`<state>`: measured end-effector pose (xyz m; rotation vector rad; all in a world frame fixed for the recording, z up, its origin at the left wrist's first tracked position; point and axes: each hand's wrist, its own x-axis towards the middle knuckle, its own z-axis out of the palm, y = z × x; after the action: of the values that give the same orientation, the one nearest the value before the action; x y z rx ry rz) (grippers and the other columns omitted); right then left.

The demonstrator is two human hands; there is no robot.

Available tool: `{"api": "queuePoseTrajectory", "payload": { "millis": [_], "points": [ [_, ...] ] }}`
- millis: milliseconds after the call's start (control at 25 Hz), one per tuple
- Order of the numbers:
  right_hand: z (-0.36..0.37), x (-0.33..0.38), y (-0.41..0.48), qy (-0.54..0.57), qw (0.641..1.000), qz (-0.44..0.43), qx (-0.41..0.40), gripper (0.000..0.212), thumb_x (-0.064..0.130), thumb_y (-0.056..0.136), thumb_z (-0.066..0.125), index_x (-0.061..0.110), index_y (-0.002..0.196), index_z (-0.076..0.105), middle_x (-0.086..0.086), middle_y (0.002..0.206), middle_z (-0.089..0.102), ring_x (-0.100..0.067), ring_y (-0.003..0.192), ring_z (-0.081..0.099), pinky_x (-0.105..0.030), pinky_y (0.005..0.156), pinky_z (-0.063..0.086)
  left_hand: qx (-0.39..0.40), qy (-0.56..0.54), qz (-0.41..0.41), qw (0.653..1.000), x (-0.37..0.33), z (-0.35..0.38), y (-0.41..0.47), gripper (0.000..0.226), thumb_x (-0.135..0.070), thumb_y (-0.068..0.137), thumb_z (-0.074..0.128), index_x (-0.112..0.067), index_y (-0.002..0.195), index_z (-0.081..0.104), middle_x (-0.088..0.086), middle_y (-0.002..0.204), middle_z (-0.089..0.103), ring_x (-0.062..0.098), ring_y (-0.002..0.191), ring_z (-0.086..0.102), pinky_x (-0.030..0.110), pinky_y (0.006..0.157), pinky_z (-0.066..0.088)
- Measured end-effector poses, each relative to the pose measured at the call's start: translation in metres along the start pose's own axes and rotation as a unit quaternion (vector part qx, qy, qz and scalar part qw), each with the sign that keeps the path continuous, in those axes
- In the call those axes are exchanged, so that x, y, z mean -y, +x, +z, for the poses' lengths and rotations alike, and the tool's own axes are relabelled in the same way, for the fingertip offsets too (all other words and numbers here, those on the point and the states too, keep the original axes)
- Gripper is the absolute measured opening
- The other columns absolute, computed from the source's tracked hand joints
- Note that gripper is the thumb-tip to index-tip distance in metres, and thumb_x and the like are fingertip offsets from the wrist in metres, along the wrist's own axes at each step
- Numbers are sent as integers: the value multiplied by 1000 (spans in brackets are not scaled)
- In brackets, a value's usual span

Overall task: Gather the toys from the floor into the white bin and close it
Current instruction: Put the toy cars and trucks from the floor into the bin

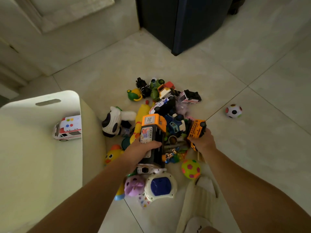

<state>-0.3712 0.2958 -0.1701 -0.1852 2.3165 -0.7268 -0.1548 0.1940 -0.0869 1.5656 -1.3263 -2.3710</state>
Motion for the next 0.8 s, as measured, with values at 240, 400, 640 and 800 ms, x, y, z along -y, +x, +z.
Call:
{"api": "queuePoseTrajectory", "payload": {
  "millis": [240,400,640,800],
  "points": [
    [-16,-1,5,65,994,84,-1,78,5,84,65,13,151,24,-20,146,40,-36,126,49,-37,94,45,3,-26,5,1000,0,-7,0,40,-18,81,73,-20,118,59,14,109,72,33,100,69,47,92,54],
    [-7,12,-10,-63,994,-88,-9,82,31,82,69,36,150,24,-12,155,16,-38,138,31,-44,106,37,10,-29,-2,1000,2,-5,-9,41,-17,81,73,-19,119,57,16,112,71,35,101,69,48,92,54],
    [39,43,-16,-245,966,-78,-10,112,82,61,61,40,151,9,-9,161,-12,-48,145,-5,-73,109,12,8,-30,21,999,-7,-15,-17,41,-16,79,75,-22,116,57,16,111,71,33,100,70,41,85,58],
    [46,39,-12,-219,975,-45,-8,100,75,67,64,35,150,23,-8,161,-12,-50,144,-6,-73,107,17,12,-26,33,999,-9,-24,-20,58,-26,61,81,-21,115,61,14,110,72,34,103,68,53,96,51]
  ]
}}
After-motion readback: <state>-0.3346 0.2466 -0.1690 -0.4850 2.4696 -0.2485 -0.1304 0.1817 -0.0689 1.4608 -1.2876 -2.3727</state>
